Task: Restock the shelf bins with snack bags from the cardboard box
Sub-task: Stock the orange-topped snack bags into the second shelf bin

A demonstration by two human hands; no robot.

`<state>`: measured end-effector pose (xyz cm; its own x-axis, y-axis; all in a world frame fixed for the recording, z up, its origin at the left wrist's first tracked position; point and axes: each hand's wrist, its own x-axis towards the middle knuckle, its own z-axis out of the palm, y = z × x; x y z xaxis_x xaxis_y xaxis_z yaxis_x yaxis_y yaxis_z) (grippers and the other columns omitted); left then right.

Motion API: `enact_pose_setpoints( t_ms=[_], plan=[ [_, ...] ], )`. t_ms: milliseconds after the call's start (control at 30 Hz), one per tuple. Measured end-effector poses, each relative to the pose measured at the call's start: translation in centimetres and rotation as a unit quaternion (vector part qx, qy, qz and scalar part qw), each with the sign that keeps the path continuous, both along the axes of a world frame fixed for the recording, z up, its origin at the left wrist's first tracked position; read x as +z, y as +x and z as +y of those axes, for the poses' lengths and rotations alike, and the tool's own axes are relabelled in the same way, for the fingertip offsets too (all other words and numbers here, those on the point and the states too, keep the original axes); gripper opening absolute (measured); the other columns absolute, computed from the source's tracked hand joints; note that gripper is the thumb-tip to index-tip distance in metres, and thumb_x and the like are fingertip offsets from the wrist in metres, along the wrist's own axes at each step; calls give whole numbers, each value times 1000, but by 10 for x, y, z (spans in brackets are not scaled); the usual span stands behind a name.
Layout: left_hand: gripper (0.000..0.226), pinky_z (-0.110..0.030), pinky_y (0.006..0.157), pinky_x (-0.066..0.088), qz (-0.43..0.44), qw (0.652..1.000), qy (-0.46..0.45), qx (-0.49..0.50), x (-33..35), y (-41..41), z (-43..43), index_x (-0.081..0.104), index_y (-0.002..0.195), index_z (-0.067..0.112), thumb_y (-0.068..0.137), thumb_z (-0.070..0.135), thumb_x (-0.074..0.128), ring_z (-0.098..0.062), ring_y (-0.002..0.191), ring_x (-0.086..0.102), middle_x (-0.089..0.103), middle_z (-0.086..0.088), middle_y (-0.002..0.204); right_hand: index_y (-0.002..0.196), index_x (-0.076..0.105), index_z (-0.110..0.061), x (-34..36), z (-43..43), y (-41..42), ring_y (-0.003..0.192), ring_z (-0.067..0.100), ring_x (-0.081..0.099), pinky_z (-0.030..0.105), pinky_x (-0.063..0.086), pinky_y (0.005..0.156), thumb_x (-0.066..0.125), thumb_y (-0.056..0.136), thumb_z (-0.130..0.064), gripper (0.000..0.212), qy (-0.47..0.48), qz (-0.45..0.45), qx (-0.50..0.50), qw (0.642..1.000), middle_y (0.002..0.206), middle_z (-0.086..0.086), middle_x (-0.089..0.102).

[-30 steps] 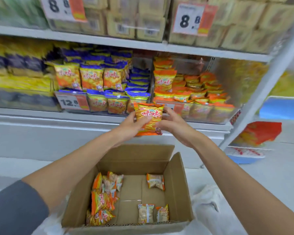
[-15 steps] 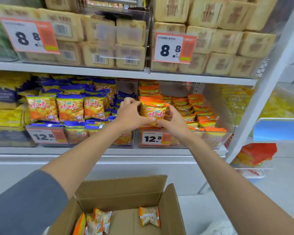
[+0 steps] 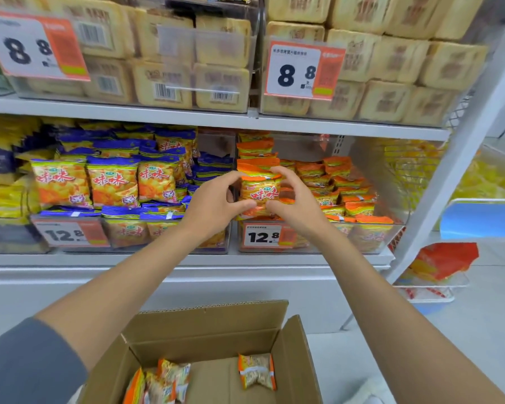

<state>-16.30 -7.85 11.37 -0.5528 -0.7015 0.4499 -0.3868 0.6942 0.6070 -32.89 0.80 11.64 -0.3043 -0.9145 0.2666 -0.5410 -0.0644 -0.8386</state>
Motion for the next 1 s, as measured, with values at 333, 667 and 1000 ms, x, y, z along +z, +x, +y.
enact_pose_setpoints(
  t_ms=[333,667,1000],
  plan=[
    [49,-34,74,56,100,994,-14,30,-18,-9,7,46,125,25,85,36,71,-10,80,64,71,8,93,139,42,-34,-8,2,5,123,6,45,24,48,93,72,85,-21,63,-92,-25,-29,995,137,-15,44],
    [44,-39,97,36,66,997,-24,42,-9,-2,-6,48,129,34,87,44,56,-9,109,41,54,13,119,130,46,-35,-10,3,-10,118,12,48,29,49,89,75,81,-27,57,-16,-22,-42,999,131,-8,44],
    [23,-26,87,49,107,989,101,21,15,-25,-34,69,108,16,85,16,72,-7,92,64,71,2,101,119,51,-32,-5,5,-3,100,3,53,13,50,78,76,82,-25,44,-91,93,-82,988,121,-9,52]
  ],
)
